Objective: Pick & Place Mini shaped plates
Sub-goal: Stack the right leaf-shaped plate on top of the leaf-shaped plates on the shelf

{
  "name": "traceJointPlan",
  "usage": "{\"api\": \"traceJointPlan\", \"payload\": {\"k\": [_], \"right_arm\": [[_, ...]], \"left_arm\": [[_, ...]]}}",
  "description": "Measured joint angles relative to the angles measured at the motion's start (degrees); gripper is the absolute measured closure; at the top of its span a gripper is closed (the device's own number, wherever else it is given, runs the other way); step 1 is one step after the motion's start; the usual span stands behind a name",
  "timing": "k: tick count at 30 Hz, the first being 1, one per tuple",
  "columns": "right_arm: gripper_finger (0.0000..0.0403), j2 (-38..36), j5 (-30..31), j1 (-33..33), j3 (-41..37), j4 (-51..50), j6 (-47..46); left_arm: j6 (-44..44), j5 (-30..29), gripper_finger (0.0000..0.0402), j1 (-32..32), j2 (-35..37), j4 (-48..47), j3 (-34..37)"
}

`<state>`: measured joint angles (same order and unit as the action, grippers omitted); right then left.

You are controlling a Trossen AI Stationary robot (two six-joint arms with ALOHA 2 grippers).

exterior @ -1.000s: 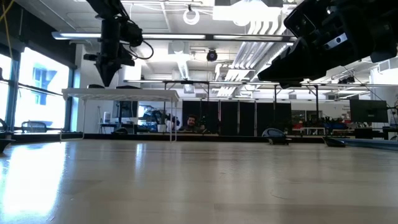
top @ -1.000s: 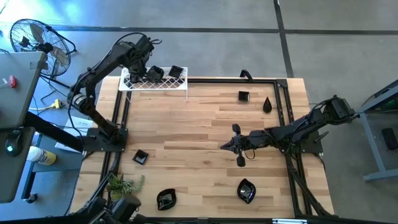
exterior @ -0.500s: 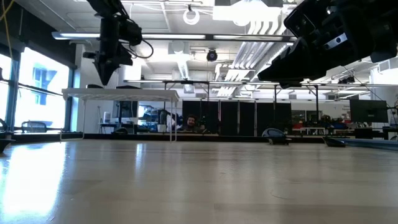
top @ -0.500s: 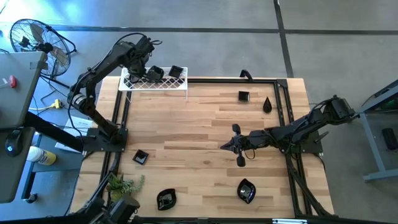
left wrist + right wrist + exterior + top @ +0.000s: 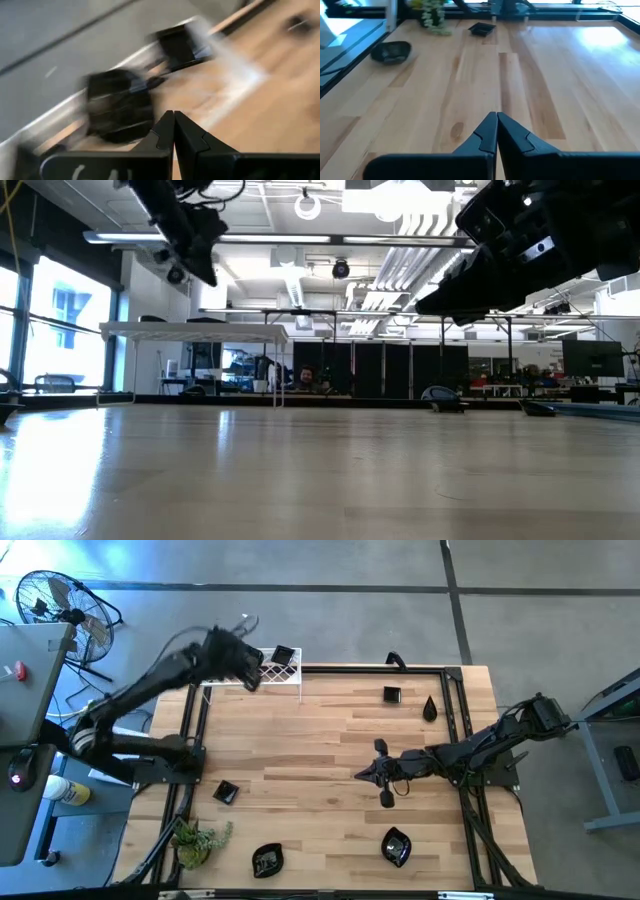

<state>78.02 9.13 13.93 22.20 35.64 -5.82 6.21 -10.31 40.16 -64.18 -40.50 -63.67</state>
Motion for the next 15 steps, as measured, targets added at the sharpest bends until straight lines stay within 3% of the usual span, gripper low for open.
{"api": "traceJointPlan", "payload": {"k": [5,8,12,15], "right_arm": [[0.0401,-0.6,3.1,0.0,0.0,-0.4,-1.8],[0.0397,-2.1,3.3,0.0,0.1,-2.5,-4.2],[0.0385,-5.8,2.8,0.0,3.3,-18.0,-12.0],[0.0371,-7.3,2.3,0.6,7.0,-31.2,-18.0]], "left_arm": [[1.1,6.3,0.0401,-8.0,7.6,28.1,19.5],[1.3,8.0,0.0401,-13.7,8.3,47.3,30.6],[0.4,8.5,0.0401,-20.1,7.7,66.0,40.9],[-0.4,8.5,0.0401,-24.3,6.7,72.5,44.8]]}}
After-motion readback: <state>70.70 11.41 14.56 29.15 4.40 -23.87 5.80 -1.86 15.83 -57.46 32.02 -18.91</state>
